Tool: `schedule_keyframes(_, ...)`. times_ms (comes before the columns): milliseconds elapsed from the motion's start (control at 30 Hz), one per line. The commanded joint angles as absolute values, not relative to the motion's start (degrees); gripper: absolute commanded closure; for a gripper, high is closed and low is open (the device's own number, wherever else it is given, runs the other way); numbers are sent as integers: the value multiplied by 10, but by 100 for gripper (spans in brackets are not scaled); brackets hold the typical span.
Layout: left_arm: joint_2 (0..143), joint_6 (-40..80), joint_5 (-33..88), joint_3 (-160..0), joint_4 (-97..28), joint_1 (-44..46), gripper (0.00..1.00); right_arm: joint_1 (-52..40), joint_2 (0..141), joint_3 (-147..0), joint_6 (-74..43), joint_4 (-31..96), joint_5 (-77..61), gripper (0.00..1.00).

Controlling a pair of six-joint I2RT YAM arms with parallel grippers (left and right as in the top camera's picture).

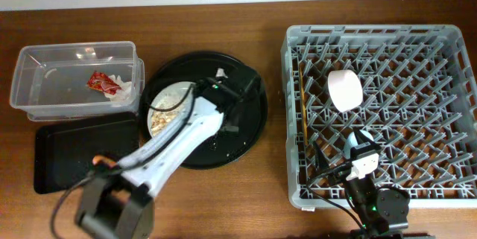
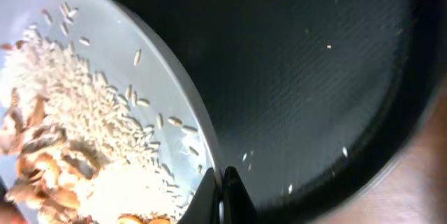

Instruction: Sort waste into correct bins and load items into the dishwasher rack

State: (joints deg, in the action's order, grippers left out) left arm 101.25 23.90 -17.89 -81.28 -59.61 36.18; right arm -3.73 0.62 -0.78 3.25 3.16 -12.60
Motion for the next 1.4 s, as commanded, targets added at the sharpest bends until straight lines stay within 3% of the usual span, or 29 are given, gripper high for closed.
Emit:
schedule_keyframes(0,934,293,-208,-828,-651,335,100,-33,3,-3,32,32,-131,2)
schedule_keyframes(233,906,316,-135,-825,-747,178,100,-33,3,-3,32,32,-131,2)
schedule_keyframes(467,906,151,149,-825,-692,-40,100,-33,3,-3,32,32,-131,2)
schedule_keyframes(1167,672,-47,638,-590,-593,-450,100,-33,3,-3,32,32,-131,2)
schedule_keyframes(1367,666,-127,769,-557,-591,-502,99,-33,3,-3,32,32,-131,2)
